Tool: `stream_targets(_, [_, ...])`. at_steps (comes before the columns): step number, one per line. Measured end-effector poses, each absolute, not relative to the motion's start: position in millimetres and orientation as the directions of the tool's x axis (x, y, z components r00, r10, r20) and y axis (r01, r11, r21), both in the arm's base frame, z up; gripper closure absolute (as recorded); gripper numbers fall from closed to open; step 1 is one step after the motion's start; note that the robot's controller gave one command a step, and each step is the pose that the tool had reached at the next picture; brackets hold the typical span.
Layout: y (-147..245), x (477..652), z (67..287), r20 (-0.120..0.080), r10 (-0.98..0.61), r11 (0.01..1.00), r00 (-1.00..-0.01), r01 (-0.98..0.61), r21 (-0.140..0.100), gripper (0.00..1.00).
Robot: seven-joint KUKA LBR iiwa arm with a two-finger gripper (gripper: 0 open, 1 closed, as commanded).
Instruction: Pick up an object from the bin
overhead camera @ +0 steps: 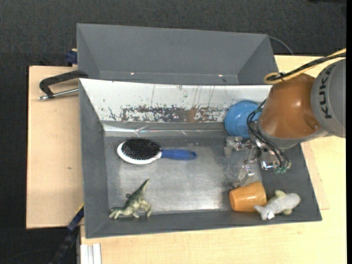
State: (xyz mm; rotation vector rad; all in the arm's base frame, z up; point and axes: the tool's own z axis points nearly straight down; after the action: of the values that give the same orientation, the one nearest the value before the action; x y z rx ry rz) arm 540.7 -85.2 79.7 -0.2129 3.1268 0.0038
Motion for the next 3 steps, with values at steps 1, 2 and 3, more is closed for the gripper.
stream_targets(1, [-57,587.1,136,-0.014,-0.004,1.000,-1.000,-0.004,0.001,0.00])
stream_targets(2, [19,601.6,131,-0.009,-0.037,0.999,-0.999,-0.037,0.005,0.00])
stream_targets(3, [38,585.8,78,0.004,-0.199,0.980,-0.980,-0.199,0.003,0.00])
